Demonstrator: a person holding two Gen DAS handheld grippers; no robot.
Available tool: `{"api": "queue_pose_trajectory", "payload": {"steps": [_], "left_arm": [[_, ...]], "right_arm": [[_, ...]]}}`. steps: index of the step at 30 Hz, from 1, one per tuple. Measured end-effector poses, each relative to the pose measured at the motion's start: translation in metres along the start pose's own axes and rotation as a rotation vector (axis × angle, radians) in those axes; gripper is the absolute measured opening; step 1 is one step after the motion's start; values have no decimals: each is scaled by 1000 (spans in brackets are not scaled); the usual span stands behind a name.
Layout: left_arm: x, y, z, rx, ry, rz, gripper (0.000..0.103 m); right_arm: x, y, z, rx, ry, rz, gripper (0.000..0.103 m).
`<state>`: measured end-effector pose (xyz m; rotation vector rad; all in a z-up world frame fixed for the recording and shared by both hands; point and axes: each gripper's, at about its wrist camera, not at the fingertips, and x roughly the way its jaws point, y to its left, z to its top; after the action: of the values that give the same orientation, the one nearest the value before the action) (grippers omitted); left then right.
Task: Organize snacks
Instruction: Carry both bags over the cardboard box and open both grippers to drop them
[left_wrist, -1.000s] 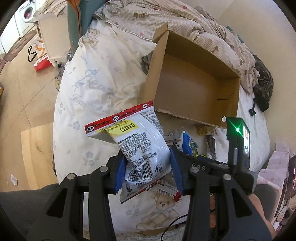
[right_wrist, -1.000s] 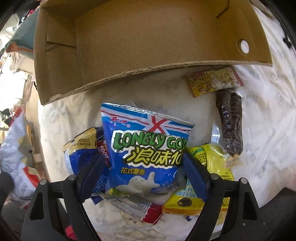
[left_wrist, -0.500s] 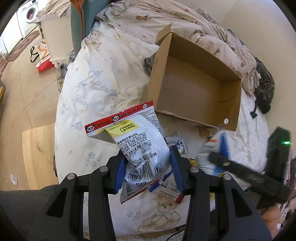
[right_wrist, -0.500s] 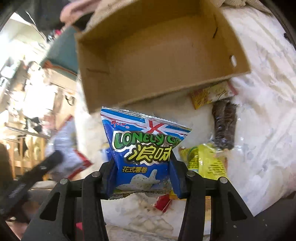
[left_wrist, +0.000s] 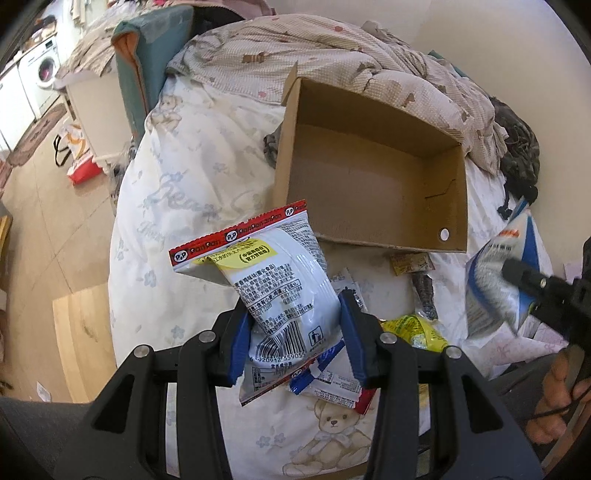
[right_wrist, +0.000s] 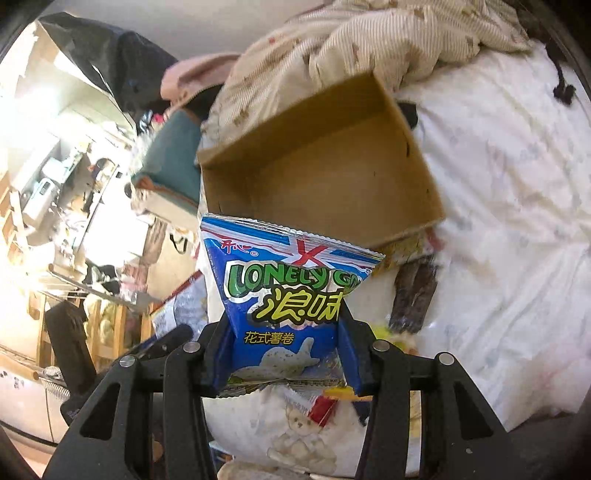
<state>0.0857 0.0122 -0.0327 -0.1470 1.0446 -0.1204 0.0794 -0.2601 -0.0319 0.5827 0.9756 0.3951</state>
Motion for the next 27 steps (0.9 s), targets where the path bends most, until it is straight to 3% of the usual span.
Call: {"api": "queue_pose_trajectory", "payload": {"steps": [12, 20, 27], "left_arm": [[-13, -45, 71, 117, -124, -2, 40], [10, -68, 101, 175, -178, 18, 40], [40, -65, 104, 152, -159, 19, 40]], "right_arm": [[-14, -19, 63, 78, -134, 45, 50], [11, -16, 101, 3, -169, -37, 50], [40, -21, 108, -47, -163, -94, 50]]}}
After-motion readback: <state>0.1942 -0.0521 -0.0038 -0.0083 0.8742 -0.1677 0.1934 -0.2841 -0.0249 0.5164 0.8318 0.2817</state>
